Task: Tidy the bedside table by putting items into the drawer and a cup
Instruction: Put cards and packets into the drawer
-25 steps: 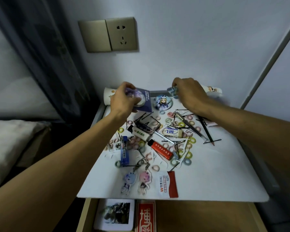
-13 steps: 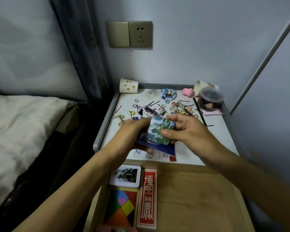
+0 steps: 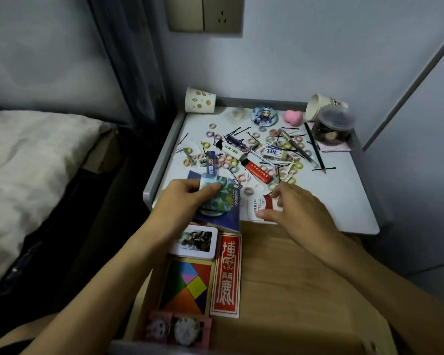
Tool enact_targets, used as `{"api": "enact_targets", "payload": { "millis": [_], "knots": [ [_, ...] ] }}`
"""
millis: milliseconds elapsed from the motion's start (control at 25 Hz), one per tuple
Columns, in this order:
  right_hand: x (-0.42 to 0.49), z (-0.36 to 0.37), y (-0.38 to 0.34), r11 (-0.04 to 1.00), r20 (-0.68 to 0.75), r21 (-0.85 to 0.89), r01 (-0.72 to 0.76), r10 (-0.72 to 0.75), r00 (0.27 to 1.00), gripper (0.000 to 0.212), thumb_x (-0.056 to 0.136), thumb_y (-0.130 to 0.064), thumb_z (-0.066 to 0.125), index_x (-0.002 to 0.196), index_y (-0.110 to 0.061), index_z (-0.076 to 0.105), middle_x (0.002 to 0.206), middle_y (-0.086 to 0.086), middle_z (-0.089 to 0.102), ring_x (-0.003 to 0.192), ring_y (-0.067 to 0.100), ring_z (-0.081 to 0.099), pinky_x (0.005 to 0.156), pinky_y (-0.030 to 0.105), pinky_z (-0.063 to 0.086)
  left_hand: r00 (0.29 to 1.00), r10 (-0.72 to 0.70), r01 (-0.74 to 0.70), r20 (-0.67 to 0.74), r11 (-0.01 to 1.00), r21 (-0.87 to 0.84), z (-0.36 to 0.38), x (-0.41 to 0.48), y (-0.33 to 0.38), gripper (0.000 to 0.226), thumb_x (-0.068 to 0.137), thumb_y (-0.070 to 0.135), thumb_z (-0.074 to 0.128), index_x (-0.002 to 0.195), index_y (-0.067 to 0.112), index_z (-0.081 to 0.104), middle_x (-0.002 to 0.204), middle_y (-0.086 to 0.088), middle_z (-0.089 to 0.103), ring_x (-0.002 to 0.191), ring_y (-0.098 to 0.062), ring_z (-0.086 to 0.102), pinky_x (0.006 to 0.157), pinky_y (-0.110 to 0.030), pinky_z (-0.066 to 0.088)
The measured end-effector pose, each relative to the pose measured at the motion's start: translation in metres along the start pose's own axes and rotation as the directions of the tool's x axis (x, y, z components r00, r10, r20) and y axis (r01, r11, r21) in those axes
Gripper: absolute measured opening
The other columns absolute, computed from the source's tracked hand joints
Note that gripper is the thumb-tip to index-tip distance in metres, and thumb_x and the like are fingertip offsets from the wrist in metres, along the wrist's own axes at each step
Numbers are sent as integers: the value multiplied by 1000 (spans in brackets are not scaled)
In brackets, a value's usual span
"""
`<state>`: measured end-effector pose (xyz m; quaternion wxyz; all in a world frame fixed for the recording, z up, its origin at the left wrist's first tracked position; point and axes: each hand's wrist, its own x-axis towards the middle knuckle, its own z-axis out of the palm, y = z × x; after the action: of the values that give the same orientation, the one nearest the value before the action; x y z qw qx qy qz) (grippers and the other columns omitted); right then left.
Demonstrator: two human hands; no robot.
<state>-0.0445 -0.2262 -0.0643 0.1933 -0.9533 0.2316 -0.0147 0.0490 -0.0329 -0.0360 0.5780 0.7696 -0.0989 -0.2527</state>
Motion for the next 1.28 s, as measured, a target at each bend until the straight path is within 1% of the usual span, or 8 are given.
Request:
{"api": "enact_targets", "payload": {
  "millis": [160, 320, 520, 640, 760, 840, 1000, 1280],
  "knots": [
    [11, 22, 0, 996, 19, 93, 4, -6, 1000, 69, 72, -41, 81, 127, -18, 47, 126, 1, 53, 115, 18, 53, 89, 34, 51, 999, -19, 13, -50, 993, -119, -2, 4, 8, 21, 92, 24, 65, 95, 5, 72, 81, -5, 76, 66, -13, 72, 51, -20, 53],
    [22, 15, 6, 990, 115, 139, -36, 20, 993, 65, 69, -28, 86, 124, -20, 50, 128, 0, 46, 120, 19, 47, 98, 38, 47, 998, -53, 46, -33, 979, -200, -2, 4, 11, 22, 91, 22, 66, 95, 2, 72, 77, -4, 76, 61, -10, 71, 50, -17, 51],
    [23, 12, 9, 974, 127, 215, -68, 41, 991, 56, 66, -20, 88, 113, -21, 57, 120, 0, 53, 104, 13, 52, 77, 20, 47, 996, -88, 80, -34, 977, -198, -3, 6, 7, 23, 90, 23, 67, 96, 2, 72, 81, -8, 76, 61, -15, 71, 51, -21, 55],
    [18, 6, 9, 910, 97, 404, -90, 55, 994, 39, 75, -14, 82, 107, -20, 61, 107, 0, 64, 83, 7, 60, 64, 15, 46, 994, -107, 105, -5, 980, -170, -4, 4, 3, 22, 89, 26, 68, 93, 5, 72, 81, -9, 76, 64, -18, 72, 53, -22, 56],
    [7, -14, 2, 617, 157, 775, -133, 16, 987, 37, 79, -3, 76, 111, -15, 62, 105, 4, 71, 88, 14, 71, 70, 24, 58, 991, -123, 131, 60, 979, -156, -4, -1, 1, 24, 90, 29, 66, 93, 6, 73, 86, -11, 76, 70, -23, 72, 57, -24, 56],
    [-2, -22, -6, 487, 216, 858, -164, -51, 975, 41, 78, -2, 75, 114, -16, 61, 102, 5, 74, 92, 16, 72, 76, 30, 60, 985, -131, 150, 115, 972, -180, -1, -5, 1, 22, 90, 26, 66, 93, 6, 73, 88, -12, 76, 74, -23, 72, 61, -25, 56],
    [-13, -11, -20, 552, 361, 799, -240, -120, 925, 41, 75, -5, 78, 112, -16, 63, 99, 6, 75, 91, 15, 72, 74, 28, 59, 965, -132, 152, 225, 986, -72, 6, -15, 4, 13, 88, 23, 69, 91, 11, 73, 88, -8, 77, 73, -18, 73, 58, -21, 56],
    [-27, 1, -30, 571, 333, 785, -240, -63, 941, 21, 83, -27, 74, 101, -15, 73, 86, 3, 76, 57, 3, 54, 51, 18, 41, 974, -127, 129, 187, 992, 3, 2, -20, 1, 8, 86, 21, 72, 88, 14, 73, 86, -6, 77, 73, -17, 73, 57, -22, 56]
  ]
}}
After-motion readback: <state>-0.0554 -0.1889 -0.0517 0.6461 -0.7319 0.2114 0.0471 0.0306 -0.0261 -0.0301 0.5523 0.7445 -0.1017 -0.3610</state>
